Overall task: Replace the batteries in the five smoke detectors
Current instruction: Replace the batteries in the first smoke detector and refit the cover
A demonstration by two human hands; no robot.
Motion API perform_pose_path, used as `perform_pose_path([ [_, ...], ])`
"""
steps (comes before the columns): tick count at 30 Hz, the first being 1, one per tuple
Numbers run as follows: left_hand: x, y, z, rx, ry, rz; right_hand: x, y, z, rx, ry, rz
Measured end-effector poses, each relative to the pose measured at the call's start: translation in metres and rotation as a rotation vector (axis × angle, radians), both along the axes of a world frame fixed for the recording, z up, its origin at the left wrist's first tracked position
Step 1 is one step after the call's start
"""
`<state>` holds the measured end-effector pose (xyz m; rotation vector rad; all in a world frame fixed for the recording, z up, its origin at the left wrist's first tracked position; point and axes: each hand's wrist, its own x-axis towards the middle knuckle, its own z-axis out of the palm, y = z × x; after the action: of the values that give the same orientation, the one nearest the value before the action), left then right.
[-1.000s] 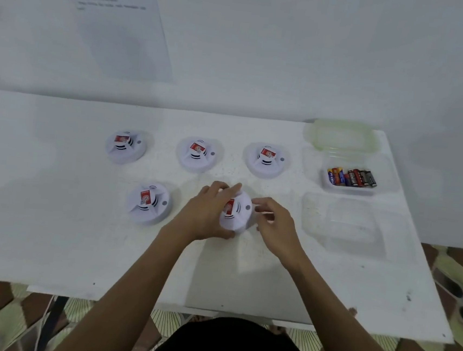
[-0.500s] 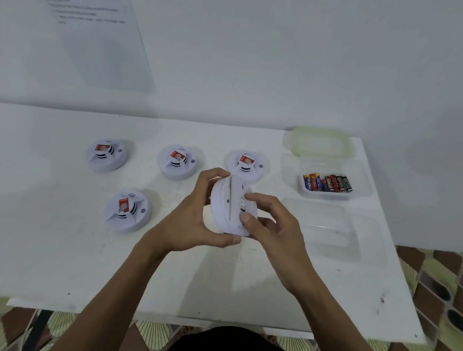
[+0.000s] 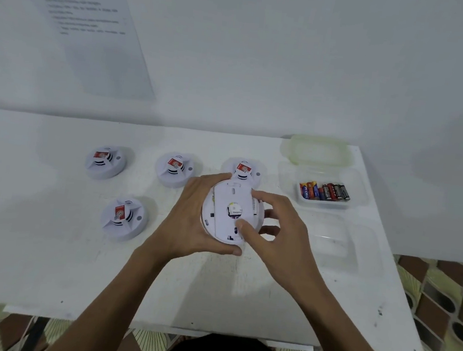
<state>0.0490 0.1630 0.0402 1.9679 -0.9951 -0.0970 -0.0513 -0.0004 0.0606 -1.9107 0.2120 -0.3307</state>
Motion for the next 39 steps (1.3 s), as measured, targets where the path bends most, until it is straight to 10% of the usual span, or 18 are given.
perform_pose_path([
  [16,-0.002,-0.006,-0.011,-0.074,-0.001,0.091,0.017,0.023,0.021,-0.572,0.050,-0.247],
  [28,0.008,-0.011,-0.002,-0.138,0.050,0.060,0.029,0.020,0.040,-0.624,0.133,-0.073],
  [39,0.020,0.000,-0.001,-0.032,-0.022,0.143,0.029,-0.006,0.048,0.102,0.023,0.003],
])
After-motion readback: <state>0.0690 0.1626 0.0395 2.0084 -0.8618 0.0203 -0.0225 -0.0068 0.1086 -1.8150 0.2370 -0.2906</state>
